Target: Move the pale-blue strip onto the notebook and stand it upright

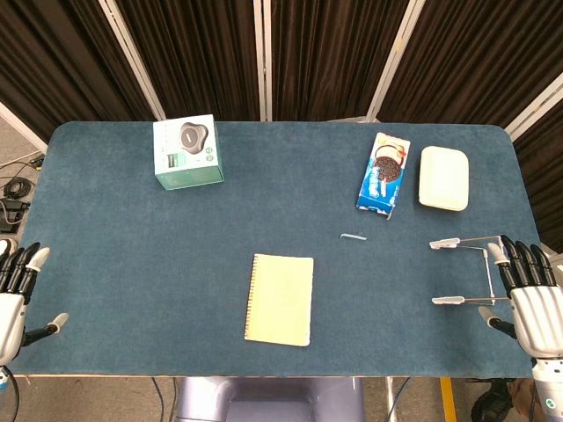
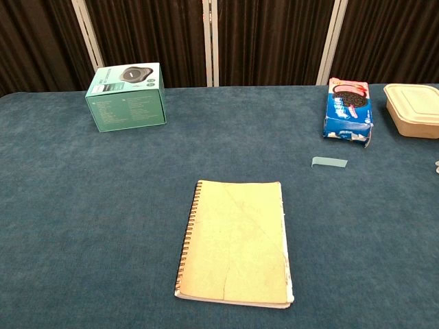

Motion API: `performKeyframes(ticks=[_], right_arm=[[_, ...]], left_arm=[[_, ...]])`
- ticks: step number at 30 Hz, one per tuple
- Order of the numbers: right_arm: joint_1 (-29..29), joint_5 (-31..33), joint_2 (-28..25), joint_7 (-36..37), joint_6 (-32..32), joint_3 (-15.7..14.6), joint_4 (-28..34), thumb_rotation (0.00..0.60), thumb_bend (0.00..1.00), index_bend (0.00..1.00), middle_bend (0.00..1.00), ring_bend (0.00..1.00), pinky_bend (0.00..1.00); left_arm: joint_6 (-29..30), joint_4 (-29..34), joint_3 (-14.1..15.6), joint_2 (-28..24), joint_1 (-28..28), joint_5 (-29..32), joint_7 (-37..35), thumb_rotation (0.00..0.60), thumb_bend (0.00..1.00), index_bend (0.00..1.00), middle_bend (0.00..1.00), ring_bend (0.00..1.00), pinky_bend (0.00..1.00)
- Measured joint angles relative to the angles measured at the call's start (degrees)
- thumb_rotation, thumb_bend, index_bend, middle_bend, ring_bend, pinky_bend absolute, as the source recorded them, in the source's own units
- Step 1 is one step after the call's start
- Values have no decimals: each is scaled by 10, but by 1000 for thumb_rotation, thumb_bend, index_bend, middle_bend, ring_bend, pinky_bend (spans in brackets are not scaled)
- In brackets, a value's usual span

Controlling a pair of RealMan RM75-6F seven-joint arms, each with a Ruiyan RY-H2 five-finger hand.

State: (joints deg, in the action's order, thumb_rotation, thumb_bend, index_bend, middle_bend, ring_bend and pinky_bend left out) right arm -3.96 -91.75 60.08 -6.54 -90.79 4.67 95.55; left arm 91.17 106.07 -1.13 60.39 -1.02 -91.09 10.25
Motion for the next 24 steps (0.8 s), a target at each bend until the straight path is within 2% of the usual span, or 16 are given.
performKeyframes(ticks=[8,11,15,19,24], right_arm=[[-4,9,3,1,13,1,-2,600,0,24,0,0,0],[-15,19,4,2,37,4,-3,600,0,32,0,0,0],[-51,42,4,4,102,16,-4,600,0,64,0,0,0],[-107,78,9,-5,182,39,-10,600,3,178,0,0,0],[-195,135,48,-36,269,76,-52,600,78,341,0,0,0]], left_arm=[[-4,-3,-1,0,-1,5,-1,600,0,0,0,0,0],[-8,-4,-4,2,-3,12,0,600,0,0,0,0,0],[-18,-8,-14,8,-11,28,2,600,0,0,0,0,0],[-33,-13,-22,13,-20,47,8,600,0,0,0,0,0],[-52,-19,-33,18,-31,78,14,600,0,0,0,0,0]])
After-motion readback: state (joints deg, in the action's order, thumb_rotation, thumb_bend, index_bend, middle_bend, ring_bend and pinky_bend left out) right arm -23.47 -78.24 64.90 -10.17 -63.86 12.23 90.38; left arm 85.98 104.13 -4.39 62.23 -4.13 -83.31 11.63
